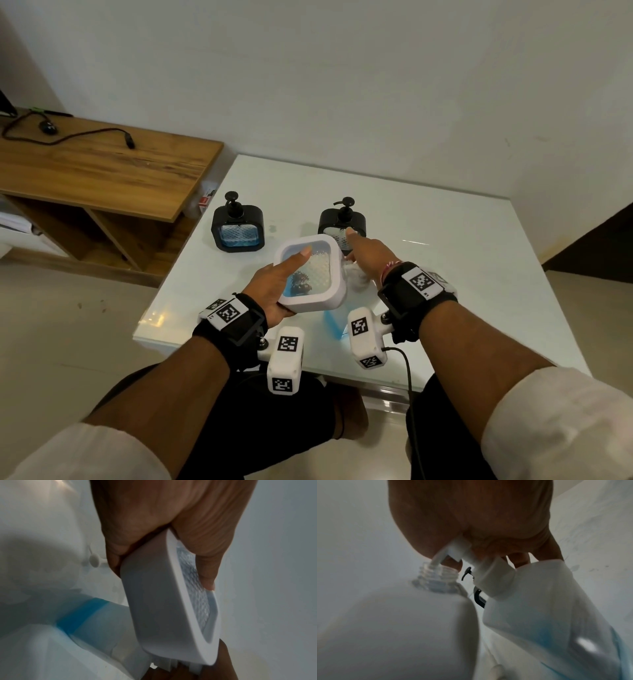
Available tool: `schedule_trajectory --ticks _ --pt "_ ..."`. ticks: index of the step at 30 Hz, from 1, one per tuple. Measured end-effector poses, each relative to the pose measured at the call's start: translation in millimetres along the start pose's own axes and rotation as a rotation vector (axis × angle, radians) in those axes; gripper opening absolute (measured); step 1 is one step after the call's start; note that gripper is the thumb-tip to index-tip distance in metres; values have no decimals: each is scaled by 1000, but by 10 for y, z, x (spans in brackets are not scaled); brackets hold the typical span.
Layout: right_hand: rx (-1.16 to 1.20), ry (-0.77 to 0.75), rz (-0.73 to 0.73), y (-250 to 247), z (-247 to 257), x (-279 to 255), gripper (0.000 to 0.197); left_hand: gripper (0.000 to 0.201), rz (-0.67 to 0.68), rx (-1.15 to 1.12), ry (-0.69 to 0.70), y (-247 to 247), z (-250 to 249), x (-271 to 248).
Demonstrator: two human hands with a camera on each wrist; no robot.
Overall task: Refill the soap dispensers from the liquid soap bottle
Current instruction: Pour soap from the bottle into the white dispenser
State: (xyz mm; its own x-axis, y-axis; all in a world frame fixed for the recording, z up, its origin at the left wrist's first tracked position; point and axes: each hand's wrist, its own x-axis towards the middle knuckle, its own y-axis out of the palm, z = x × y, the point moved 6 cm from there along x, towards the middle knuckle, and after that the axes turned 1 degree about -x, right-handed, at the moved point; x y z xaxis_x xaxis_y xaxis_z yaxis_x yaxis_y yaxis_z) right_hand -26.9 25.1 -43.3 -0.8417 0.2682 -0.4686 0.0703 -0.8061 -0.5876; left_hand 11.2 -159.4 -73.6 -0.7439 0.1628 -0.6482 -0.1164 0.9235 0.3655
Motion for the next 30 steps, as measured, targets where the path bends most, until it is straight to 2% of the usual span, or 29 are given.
schedule_trajectory --ticks 5,11,15,18,22,26,30 --pt "-87 36 -49 25 -25 -21 52 74 5 -1 -7 13 -3 -1" --pt "15 28 -22 -28 -22 -1 56 67 13 -10 -4 11 7 -21" --pt "-28 48 -45 -4 -18 -18 58 71 12 -2 0 8 -7 -11" --pt "-41 64 -64 13 -43 -45 57 83 8 12 -9 0 9 -6" --pt "-14 47 -36 -1 -36 -44 59 75 3 4 -5 -11 12 -16" --pt "-12 14 -34 -35 14 -45 62 82 14 -2 0 -10 7 -4" --pt "-50 40 -60 -25 -12 -40 59 73 16 10 -2 10 -3 27"
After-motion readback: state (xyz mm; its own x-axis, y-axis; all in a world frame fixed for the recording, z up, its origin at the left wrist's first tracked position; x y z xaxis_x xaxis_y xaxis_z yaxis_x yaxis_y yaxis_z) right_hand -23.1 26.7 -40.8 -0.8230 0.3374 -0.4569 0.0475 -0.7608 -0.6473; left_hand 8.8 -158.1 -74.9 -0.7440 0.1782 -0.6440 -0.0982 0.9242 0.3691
